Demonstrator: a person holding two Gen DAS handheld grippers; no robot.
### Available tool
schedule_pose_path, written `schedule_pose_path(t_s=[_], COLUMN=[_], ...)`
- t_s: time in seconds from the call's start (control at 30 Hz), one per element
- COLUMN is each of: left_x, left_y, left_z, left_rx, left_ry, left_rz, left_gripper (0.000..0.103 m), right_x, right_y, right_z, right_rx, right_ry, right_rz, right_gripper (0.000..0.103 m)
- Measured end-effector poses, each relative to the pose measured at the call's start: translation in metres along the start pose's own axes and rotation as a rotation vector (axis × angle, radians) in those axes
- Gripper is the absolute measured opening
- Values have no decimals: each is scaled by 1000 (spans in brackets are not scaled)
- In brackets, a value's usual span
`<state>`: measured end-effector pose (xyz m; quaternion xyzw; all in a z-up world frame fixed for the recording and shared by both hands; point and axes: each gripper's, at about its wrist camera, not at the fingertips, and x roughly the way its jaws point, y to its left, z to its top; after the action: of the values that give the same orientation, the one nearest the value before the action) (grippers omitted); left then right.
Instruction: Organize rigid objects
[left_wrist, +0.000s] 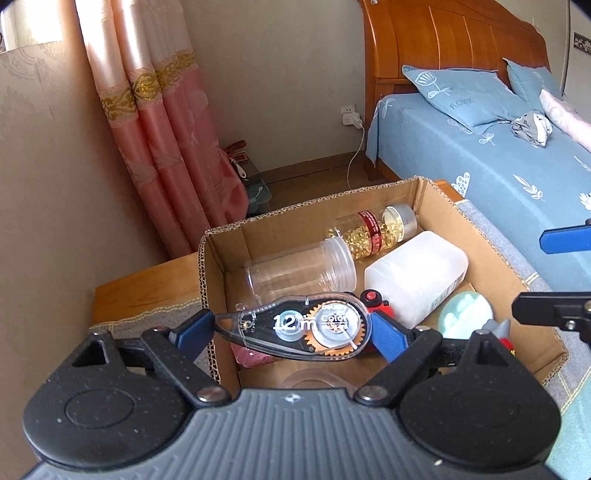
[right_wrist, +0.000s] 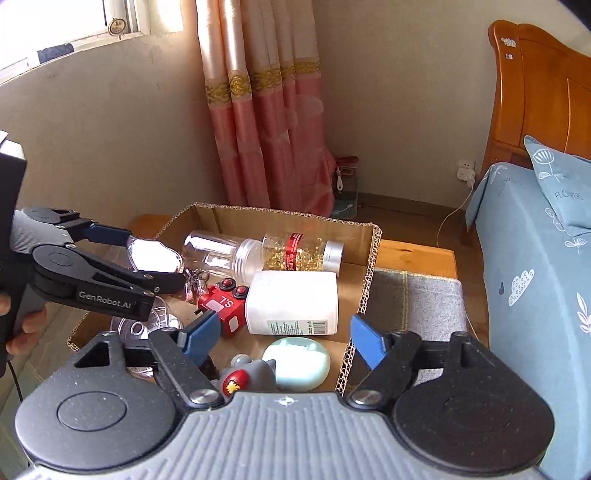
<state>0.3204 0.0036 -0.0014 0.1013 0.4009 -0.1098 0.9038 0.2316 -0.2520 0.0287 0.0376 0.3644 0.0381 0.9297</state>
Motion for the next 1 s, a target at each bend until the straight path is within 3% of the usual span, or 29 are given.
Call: schedule_pose_path(t_s=[0.17, 0.6, 0.8, 1.0], left_x=[-11, -89, -118, -142], left_y=[2, -10, -24, -40], left_z=[-4, -33, -62, -89], left_rx=[-33, -78, -128, -204], left_ry=[-46, -195, -194, -137], left_rz=[7, 63, 108, 176], left_gripper=[101, 102, 102, 102], right_x=[-12, -49, -71, -89], right_y=[8, 29, 42, 50], right_z=[-2, -19, -39, -64], right_rx=[-25, -30, -29, 84], right_ry=[-8, 26, 26, 42], right_rz=[-13, -98, -194, -244], right_gripper=[102, 103, 103, 103])
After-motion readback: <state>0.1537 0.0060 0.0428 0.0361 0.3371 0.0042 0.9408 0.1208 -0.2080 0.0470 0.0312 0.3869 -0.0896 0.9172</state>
